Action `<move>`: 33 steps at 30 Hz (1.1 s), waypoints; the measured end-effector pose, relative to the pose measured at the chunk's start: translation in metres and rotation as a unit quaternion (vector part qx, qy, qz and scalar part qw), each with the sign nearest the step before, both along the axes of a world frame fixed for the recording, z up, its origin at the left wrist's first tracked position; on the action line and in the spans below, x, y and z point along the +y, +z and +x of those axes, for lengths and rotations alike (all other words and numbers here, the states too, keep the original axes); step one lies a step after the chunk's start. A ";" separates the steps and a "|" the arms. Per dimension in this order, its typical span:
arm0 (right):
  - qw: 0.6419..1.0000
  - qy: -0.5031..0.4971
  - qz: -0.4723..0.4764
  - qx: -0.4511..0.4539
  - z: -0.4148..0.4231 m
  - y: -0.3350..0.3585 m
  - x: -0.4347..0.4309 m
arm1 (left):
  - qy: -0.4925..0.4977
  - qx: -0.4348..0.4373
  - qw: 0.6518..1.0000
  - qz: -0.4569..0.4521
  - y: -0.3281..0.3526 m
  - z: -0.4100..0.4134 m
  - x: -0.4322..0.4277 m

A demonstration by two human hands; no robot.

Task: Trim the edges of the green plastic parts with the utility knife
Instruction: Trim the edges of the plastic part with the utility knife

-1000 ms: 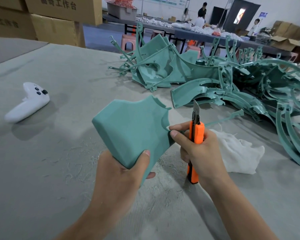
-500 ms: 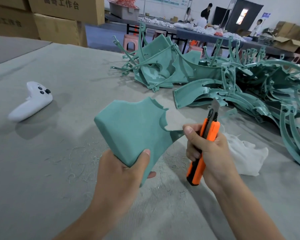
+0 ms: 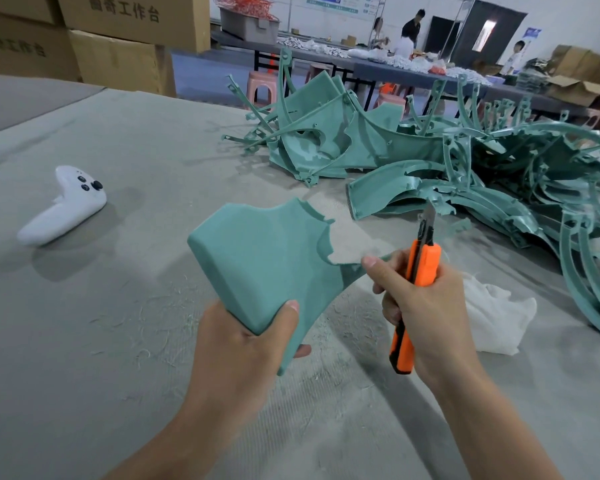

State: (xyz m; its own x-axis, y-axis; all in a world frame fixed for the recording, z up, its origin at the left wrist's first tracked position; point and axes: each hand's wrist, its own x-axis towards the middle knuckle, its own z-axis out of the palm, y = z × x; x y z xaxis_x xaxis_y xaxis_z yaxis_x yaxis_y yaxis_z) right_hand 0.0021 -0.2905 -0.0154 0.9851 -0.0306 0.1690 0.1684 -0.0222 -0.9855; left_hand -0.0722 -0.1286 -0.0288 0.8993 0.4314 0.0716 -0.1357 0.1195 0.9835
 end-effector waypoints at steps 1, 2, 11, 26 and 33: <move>1.000 0.002 -0.013 -0.006 -0.001 0.000 0.002 | -0.003 0.001 1.000 0.006 0.000 -0.001 -0.001; 0.999 0.007 -0.031 -0.013 -0.001 -0.002 0.003 | -0.007 0.000 1.000 0.013 0.000 -0.001 -0.001; 0.996 0.007 -0.081 -0.044 0.000 -0.011 0.009 | -0.037 0.005 0.999 0.018 -0.002 -0.003 0.000; 0.979 0.139 -0.078 -0.129 -0.030 0.006 0.026 | 0.036 -0.042 0.978 0.203 -0.020 0.010 0.004; 0.959 0.207 -0.104 -0.163 -0.044 0.014 0.031 | 0.046 -0.140 0.956 0.255 -0.011 0.012 0.011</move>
